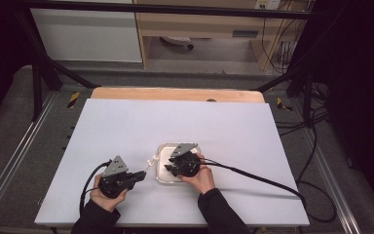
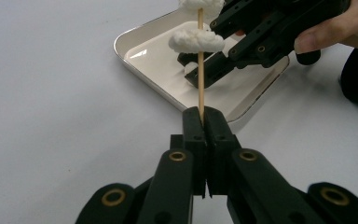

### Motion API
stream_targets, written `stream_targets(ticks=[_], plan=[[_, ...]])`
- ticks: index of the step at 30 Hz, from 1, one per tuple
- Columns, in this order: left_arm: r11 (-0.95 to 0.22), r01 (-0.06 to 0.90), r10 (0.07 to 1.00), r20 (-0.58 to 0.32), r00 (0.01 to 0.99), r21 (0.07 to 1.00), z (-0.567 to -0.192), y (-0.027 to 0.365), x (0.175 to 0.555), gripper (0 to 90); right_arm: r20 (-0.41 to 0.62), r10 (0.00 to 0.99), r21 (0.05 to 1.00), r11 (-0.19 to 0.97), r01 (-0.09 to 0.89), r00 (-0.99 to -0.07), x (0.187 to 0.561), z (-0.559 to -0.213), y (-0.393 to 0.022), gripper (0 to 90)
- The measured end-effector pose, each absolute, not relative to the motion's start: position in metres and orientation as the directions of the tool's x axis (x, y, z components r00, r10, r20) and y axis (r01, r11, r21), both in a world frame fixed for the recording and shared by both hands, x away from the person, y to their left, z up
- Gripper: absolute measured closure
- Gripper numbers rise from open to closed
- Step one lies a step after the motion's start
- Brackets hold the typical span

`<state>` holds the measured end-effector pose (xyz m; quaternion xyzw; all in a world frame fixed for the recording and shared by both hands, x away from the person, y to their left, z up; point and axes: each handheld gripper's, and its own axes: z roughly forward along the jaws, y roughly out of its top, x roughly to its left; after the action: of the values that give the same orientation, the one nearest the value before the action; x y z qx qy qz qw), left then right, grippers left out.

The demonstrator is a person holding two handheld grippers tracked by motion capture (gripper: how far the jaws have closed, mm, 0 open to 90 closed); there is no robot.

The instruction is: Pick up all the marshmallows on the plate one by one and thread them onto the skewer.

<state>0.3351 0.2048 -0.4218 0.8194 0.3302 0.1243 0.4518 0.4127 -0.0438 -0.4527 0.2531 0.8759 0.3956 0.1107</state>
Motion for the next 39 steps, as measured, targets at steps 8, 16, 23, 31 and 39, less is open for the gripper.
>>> stream_targets(ticks=[8, 16, 23, 31, 39], plan=[[-0.371, 0.428, 0.655, -0.094, 0.750, 0.824, -0.422, 0.204, 0.335, 88.5, 0.025, 0.534, 0.755, 0.544, 0.367, -0.845, 0.411, -0.446, -0.047, 69.9], [-0.376, 0.423, 0.654, -0.087, 0.752, 0.825, -0.421, 0.202, 0.334, 88.5, 0.076, 0.550, 0.789, 0.477, 0.387, -0.832, 0.406, -0.420, -0.068, 70.4], [-0.381, 0.418, 0.650, -0.082, 0.756, 0.825, -0.421, 0.199, 0.332, 88.5, 0.118, 0.554, 0.810, 0.426, 0.403, -0.824, 0.404, -0.407, -0.089, 70.5], [-0.392, 0.406, 0.638, -0.073, 0.766, 0.826, -0.422, 0.195, 0.330, 88.5, 0.170, 0.549, 0.831, 0.366, 0.419, -0.818, 0.403, -0.396, -0.107, 70.6], [-0.401, 0.394, 0.622, -0.070, 0.780, 0.827, -0.422, 0.188, 0.326, 88.5, 0.244, 0.525, 0.857, 0.276, 0.435, -0.815, 0.403, -0.382, -0.118, 70.9]])
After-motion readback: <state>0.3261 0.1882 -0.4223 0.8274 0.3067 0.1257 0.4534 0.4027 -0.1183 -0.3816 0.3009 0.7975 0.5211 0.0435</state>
